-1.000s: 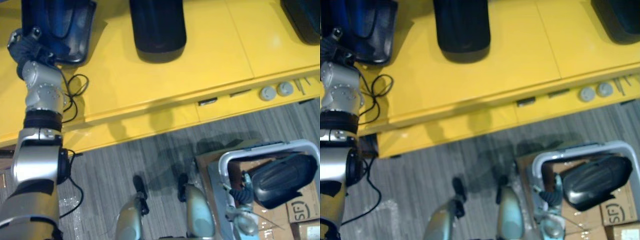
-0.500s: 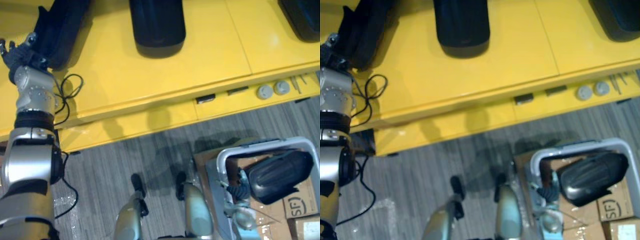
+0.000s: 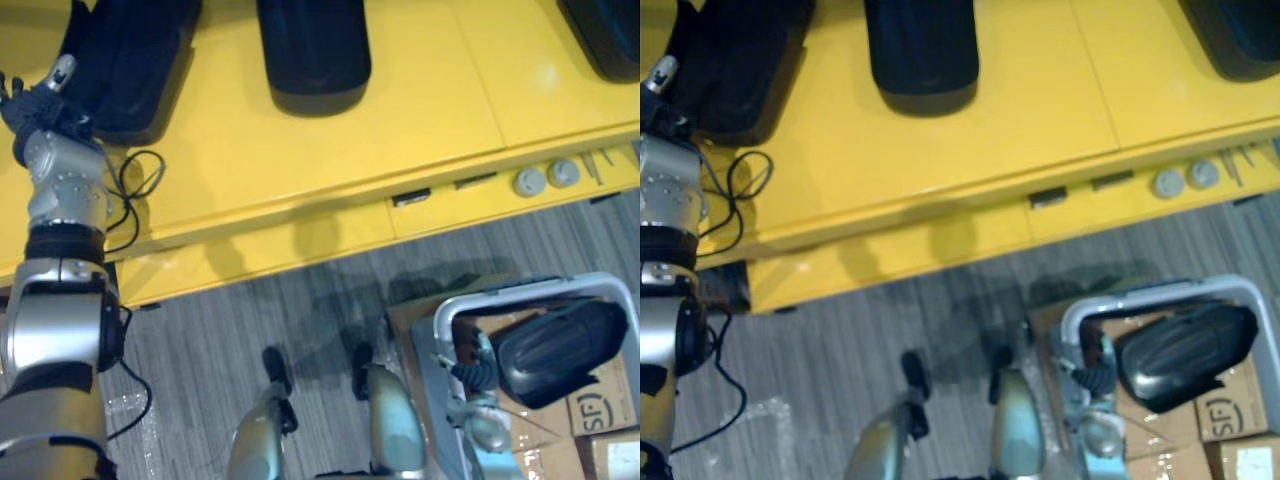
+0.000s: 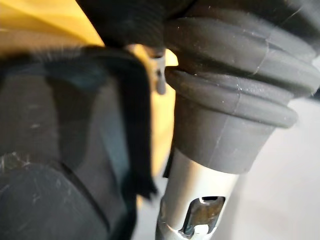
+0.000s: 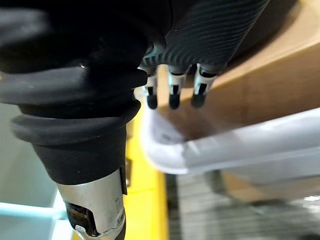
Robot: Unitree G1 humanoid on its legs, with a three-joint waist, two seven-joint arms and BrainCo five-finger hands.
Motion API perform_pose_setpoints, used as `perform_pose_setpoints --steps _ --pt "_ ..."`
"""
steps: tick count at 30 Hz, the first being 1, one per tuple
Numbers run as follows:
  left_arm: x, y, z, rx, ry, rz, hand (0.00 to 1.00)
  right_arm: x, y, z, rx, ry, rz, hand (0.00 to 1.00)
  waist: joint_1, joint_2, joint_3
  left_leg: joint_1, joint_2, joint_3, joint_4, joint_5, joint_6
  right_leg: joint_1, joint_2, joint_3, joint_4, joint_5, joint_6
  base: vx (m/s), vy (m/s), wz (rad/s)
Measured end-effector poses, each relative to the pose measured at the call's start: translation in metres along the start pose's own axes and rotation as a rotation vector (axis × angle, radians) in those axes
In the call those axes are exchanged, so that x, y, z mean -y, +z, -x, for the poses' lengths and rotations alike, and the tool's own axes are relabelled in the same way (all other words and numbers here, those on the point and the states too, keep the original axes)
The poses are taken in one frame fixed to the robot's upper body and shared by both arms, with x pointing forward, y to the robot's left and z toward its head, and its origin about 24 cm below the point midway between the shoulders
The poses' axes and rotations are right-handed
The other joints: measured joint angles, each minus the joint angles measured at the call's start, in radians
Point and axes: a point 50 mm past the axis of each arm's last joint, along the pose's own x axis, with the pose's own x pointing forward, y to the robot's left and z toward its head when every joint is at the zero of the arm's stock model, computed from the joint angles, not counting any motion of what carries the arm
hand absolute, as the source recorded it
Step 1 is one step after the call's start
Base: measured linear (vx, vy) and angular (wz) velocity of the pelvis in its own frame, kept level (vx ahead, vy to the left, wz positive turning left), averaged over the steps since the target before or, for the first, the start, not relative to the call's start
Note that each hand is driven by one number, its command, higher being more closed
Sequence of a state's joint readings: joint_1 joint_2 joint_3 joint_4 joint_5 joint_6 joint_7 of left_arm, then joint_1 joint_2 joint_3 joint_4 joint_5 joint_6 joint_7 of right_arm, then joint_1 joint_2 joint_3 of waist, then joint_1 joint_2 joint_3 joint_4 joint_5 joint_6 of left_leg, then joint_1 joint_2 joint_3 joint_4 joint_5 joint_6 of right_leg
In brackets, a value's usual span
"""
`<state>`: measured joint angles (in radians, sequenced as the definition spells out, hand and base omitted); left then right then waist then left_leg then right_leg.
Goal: Walk over and take plastic housings, then place them on the shelf
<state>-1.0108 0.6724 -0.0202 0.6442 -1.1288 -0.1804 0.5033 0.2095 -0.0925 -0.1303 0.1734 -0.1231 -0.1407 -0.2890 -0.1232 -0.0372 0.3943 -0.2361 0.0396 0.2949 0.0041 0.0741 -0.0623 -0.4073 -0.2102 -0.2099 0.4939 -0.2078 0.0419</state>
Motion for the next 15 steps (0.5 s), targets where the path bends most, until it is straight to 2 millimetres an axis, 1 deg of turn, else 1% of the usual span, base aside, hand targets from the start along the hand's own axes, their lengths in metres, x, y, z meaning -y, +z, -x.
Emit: perform_pose_setpoints --steps 2,3,4,5,6,7,8,9,10,11,12,14,15 --pt "0.01 -0.02 0.02 -0.019 -0.053 0.066 0.0 0.008 0.019 -0.004 0.089 -0.042 0.014 0.0 -0.001 0.008 0.004 0.004 0.0 -0.016 -0.001 0.0 0.0 0.021 -0.003 -0.016 -0.018 0.004 0.007 0.06 0.022 0.19" --pt "0.007 -0.031 0.035 -0.032 -0.061 0.101 0.0 0.013 0.034 -0.008 0.156 -0.077 0.018 0.0 0.0 0.008 0.004 0.007 -0.001 -0.017 -0.002 -0.001 0.0 0.03 -0.003 -0.017 -0.031 0.008 0.012 0.07 0.029 0.07" --pt "0.003 -0.039 0.049 -0.021 -0.064 0.143 0.0 0.021 0.05 -0.011 0.222 -0.129 0.008 0.0 0.0 0.009 0.005 0.008 -0.001 -0.02 -0.004 -0.001 0.0 0.039 -0.001 -0.022 -0.047 0.014 0.016 0.08 0.027 0.03" --pt "0.001 -0.039 0.056 -0.01 -0.064 0.165 0.0 0.024 0.056 -0.012 0.249 -0.153 0.008 0.0 -0.001 0.009 0.004 0.009 -0.001 -0.022 -0.007 -0.001 0.0 0.044 0.001 -0.026 -0.057 0.018 0.016 0.08 0.024 0.08" --pt "-0.002 -0.041 0.068 0.003 -0.058 0.197 0.0 0.031 0.065 -0.012 0.291 -0.199 0.015 0.0 0.0 0.01 0.004 0.012 0.0 -0.031 -0.012 0.0 0.0 0.058 0.005 -0.036 -0.075 0.025 0.016 0.08 0.022 0.11" --pt "-0.01 -0.044 0.08 0.018 -0.045 0.219 0.0 0.037 0.072 -0.011 0.327 -0.235 0.019 0.0 0.003 0.01 0.004 0.018 0.001 -0.037 -0.013 -0.001 0.0 0.072 0.01 -0.04 -0.089 0.033 0.017 0.1 0.025 0.09" --pt "-0.015 -0.046 0.086 0.022 -0.037 0.222 0.0 0.04 0.076 -0.011 0.343 -0.253 0.016 0.0 0.004 0.01 0.004 0.024 0.002 -0.038 -0.015 -0.001 0.0 0.08 0.012 -0.041 -0.097 0.034 0.017 0.1 0.016 0.04" --pt "-0.024 -0.048 0.098 0.038 -0.012 0.221 0.0 0.044 0.081 -0.011 0.369 -0.278 0.018 0.0 0.005 0.011 0.003 0.035 0.001 -0.039 -0.018 -0.001 0.001 0.099 0.014 -0.043 -0.112 0.037 0.02 0.09 0.01 0.01" --pt "-0.031 -0.051 0.109 0.06 0.018 0.197 0.0 0.046 0.087 -0.012 0.397 -0.297 0.019 0.0 0.009 0.015 0.0 0.042 0.0 -0.04 -0.019 -0.002 0.003 0.11 0.015 -0.043 -0.122 0.039 0.022 0.07 0.006 0.02" --pt "-0.038 -0.052 0.119 0.088 0.041 0.16 0.0 0.045 0.092 -0.012 0.423 -0.304 0.012 0.0 0.01 0.025 -0.005 0.044 -0.001 -0.04 -0.023 -0.005 0.006 0.115 0.016 -0.046 -0.13 0.042 0.023 0.06 0.018 0.02" --pt "-0.04 -0.053 0.124 0.093 0.049 0.148 0.0 0.045 0.094 -0.012 0.434 -0.305 0.009 0.0 0.012 0.033 -0.01 0.044 -0.001 -0.04 -0.027 -0.006 0.009 0.115 0.016 -0.049 -0.134 0.045 0.024 0.04 0.026 0.04" --pt "-0.046 -0.055 0.135 0.132 0.076 0.059 0.0 0.044 0.095 -0.012 0.443 -0.301 0.005 0.0 0.022 0.056 -0.023 0.045 -0.002 -0.042 -0.033 -0.009 0.012 0.122 0.018 -0.057 -0.143 0.047 0.028 0.04 0.016 0.06" --pt "-0.047 -0.055 0.137 0.146 0.08 0.021 0.0 0.044 0.094 -0.012 0.442 -0.298 0.005 0.0 0.025 0.061 -0.026 0.049 -0.003 -0.043 -0.033 -0.009 0.013 0.128 0.017 -0.059 -0.147 0.047 0.028 0.04 0.004 0.02"
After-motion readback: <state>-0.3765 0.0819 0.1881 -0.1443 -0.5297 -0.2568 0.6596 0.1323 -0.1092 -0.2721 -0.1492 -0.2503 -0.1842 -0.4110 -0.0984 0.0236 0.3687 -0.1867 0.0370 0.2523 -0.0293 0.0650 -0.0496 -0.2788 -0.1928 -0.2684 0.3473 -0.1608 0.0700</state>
